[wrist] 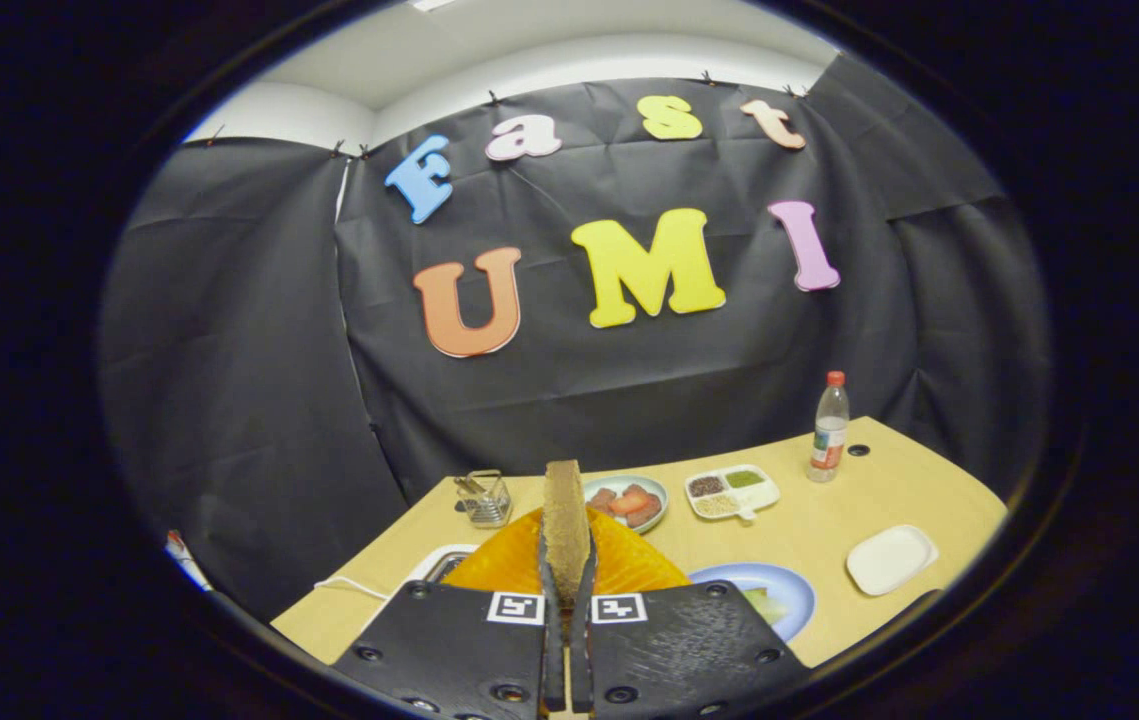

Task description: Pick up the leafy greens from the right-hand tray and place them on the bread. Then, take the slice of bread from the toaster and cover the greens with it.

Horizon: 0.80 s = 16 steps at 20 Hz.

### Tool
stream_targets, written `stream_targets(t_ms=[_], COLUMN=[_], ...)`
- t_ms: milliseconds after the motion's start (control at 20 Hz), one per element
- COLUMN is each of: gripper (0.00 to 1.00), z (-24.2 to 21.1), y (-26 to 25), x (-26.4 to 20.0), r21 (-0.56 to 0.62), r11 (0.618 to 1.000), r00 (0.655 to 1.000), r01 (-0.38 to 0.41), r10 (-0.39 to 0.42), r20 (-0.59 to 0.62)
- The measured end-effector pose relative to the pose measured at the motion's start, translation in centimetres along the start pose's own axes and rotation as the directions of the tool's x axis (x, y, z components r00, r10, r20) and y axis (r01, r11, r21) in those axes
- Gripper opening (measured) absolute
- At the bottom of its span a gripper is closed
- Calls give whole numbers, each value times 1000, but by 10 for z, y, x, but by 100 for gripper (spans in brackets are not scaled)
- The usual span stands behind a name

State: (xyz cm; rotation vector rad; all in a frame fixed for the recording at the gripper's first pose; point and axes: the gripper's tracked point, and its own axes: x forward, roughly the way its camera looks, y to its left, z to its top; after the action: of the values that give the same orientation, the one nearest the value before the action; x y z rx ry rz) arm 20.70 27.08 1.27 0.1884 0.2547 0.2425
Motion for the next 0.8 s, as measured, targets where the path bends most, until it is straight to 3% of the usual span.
stream_targets(t_ms=[450,800], gripper=[3,3], z=[-82,-112], y=[-81,-107], x=[40,59], r21=[62,223], r11=[995,973], r00=[992,992], r01=[76,60], r10=[-69,-34], r20=[-104,-119])
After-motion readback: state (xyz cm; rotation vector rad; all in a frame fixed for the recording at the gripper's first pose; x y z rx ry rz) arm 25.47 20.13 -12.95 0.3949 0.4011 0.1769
